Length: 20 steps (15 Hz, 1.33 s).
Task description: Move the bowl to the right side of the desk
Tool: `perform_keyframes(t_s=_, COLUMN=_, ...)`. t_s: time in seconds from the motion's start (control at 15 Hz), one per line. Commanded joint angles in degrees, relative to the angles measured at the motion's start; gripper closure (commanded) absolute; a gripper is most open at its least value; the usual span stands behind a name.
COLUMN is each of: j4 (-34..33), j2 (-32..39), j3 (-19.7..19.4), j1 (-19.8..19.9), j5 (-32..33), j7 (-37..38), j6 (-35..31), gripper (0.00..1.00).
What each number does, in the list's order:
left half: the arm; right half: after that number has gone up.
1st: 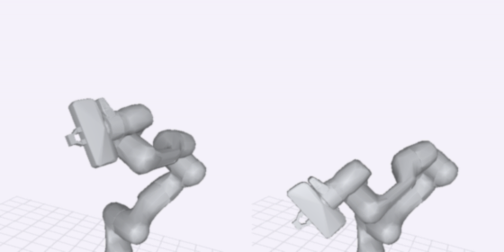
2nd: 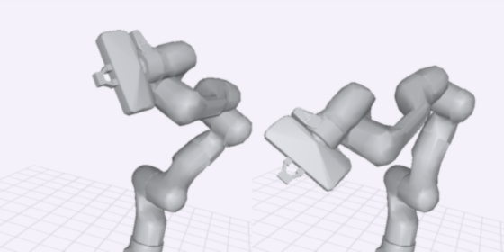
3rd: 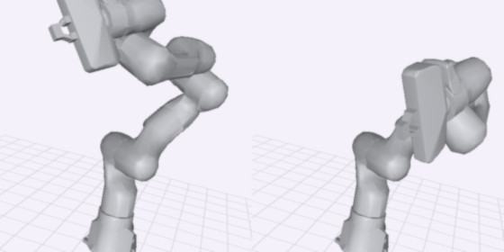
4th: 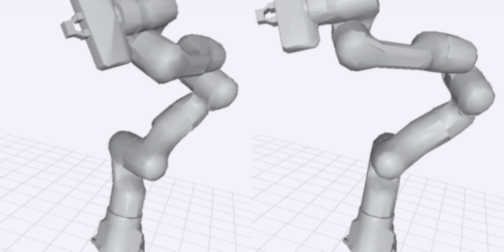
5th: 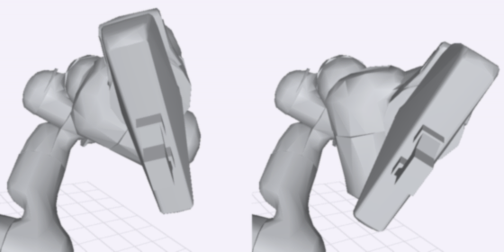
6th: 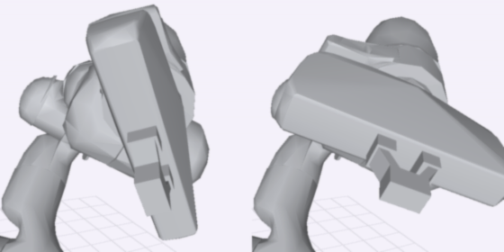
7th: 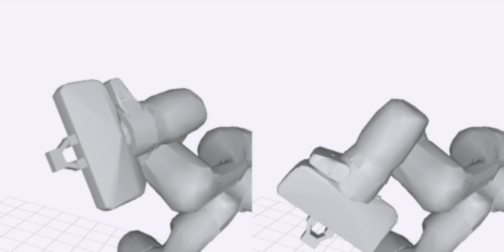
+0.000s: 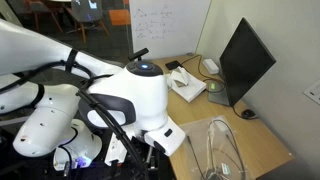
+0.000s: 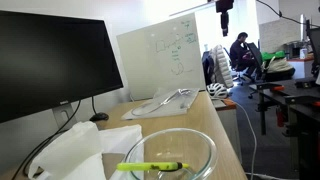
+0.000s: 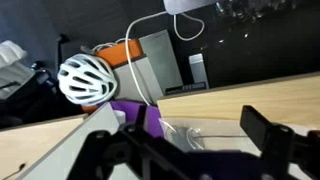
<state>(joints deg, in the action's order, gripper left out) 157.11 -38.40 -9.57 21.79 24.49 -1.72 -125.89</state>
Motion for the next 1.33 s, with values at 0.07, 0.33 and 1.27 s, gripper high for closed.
perform_keyframes(t_s=0.07, j4=-0.1, j2=-0.1, j3=-0.6, j1=-0.7, j5=0.4, j7=0.3, j6=0.4, gripper=0.0)
perform_keyframes(t_s=0.33, j4=0.0, j2=2.6, j3=-0.8, j1=-6.1, j5=-7.1, j7=0.5, j6=-0.9, gripper=0.0)
perform_keyframes(t_s=1.27, j4=-16.6, j2=47.2, j3=11.9, j1=-33.3, j5=-56.7, j7=-13.2, j6=-18.2, gripper=0.0)
